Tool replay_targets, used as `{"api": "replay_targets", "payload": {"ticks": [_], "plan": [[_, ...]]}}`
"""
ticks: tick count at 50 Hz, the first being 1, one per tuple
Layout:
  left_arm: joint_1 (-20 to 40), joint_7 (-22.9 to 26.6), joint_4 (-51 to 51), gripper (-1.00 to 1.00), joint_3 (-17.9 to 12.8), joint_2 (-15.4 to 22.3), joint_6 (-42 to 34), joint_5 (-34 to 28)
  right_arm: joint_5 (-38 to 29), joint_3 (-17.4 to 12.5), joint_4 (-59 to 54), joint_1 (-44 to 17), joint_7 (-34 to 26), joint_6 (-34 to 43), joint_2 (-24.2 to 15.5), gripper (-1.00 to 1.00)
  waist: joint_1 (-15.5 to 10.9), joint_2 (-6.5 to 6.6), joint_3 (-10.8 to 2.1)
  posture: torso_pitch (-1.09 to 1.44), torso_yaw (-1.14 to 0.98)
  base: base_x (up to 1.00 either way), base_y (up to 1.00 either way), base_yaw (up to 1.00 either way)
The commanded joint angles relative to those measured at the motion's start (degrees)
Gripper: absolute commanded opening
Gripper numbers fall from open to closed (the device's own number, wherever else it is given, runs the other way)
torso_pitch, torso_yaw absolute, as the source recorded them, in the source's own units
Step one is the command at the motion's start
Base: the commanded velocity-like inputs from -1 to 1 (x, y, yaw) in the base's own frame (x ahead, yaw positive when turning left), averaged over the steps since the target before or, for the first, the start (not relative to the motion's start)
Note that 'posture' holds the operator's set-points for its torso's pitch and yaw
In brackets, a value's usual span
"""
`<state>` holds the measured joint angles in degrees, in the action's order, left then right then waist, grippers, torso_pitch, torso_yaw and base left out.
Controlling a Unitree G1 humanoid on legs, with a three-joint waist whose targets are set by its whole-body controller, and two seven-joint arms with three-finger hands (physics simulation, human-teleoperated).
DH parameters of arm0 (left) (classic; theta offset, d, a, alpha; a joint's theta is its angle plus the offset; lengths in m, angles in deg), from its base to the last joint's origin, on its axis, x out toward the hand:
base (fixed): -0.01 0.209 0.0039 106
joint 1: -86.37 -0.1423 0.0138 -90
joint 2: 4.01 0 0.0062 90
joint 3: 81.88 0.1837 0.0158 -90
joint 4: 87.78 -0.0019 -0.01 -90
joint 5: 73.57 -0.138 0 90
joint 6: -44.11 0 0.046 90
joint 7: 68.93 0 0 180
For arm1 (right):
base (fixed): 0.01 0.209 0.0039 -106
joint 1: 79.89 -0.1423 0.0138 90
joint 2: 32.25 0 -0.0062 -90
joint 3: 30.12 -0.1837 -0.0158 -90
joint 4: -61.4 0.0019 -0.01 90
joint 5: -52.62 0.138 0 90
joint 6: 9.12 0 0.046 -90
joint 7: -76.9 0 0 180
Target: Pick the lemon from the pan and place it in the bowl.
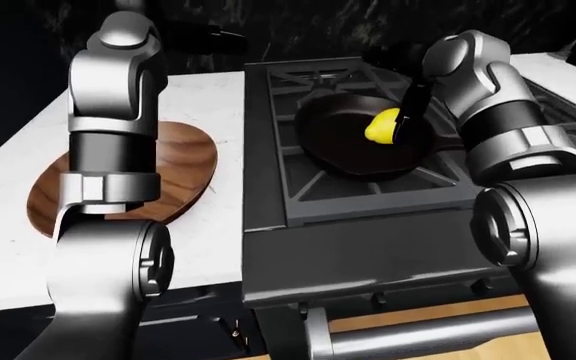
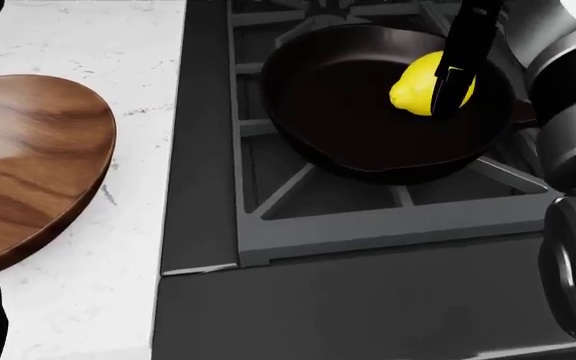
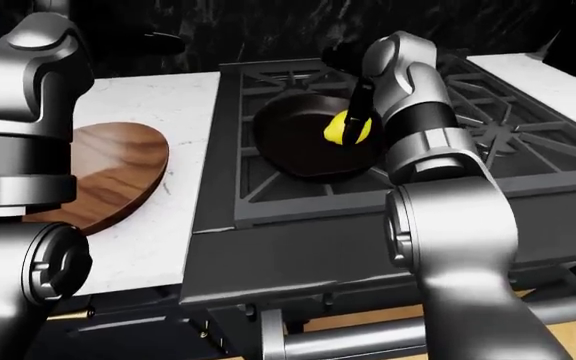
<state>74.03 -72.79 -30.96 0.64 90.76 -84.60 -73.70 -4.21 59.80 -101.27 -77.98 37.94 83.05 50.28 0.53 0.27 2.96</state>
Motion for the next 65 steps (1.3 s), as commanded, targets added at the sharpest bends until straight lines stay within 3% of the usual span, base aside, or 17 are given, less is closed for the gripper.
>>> {"api": "replay_targets", "payload": {"ticks": [1,45,48,52,55,58,59,62,63,65], "plan": [[2.3,-0.2,1.9,1.00,-0.3,0.7,1.6,-0.2,0.3,-0.3,2.2,-2.3,1.0,-0.2,-0.6,1.00,0.0,-0.06,-2.02,0.00,0.00,0.00,0.00,0.00],[1.6,0.0,3.8,1.00,-0.3,0.8,0.6,-0.2,0.8,0.2,1.9,2.1,2.0,0.7,1.0,1.00,-0.1,0.03,-2.45,0.00,0.00,0.00,0.00,0.00],[1.7,0.0,3.5,1.00,-0.3,0.7,0.9,-0.3,0.8,0.3,2.0,2.1,1.9,0.7,1.0,0.43,-0.1,0.02,-2.46,0.00,0.00,0.00,0.00,0.00],[2.0,0.0,3.4,1.00,-0.3,0.7,0.8,-0.3,0.7,0.3,2.1,2.0,1.7,0.8,0.9,0.24,-0.1,0.01,-2.47,0.00,0.00,0.00,0.00,0.00],[2.1,0.0,3.5,1.00,-0.2,0.6,0.7,-0.4,0.7,0.3,2.1,1.8,1.6,0.8,0.9,-0.12,-0.1,-0.01,-2.48,0.00,0.00,0.00,0.00,0.00],[2.2,0.1,3.8,1.00,-0.3,0.7,0.3,-0.4,0.5,0.4,2.1,1.8,1.6,0.6,0.8,-0.22,-0.1,-0.03,-2.44,0.00,0.00,0.00,0.00,0.00],[2.2,0.1,4.1,1.00,-0.3,0.8,0.2,-0.4,0.5,0.4,2.2,1.8,1.6,0.6,0.9,-0.33,-0.1,-0.04,-2.44,0.00,0.00,0.00,0.00,0.00],[1.8,0.2,4.9,1.00,-0.3,0.7,-0.2,-0.3,0.4,0.4,2.2,1.8,1.7,0.5,0.9,-0.91,-0.1,-0.06,-2.42,0.00,0.00,0.00,0.00,0.00],[1.8,0.2,5.0,1.00,-0.4,0.7,-0.3,-0.3,0.4,0.4,2.2,1.8,1.7,0.5,0.8,-1.00,-0.1,-0.06,-2.41,0.00,0.00,0.00,0.00,0.00],[1.7,0.2,5.2,1.00,-0.4,0.8,-0.4,-0.3,0.3,0.4,2.1,1.6,1.7,0.4,0.8,-1.00,-0.1,-0.04,-2.41,0.00,0.00,0.00,0.00,0.00]]}}
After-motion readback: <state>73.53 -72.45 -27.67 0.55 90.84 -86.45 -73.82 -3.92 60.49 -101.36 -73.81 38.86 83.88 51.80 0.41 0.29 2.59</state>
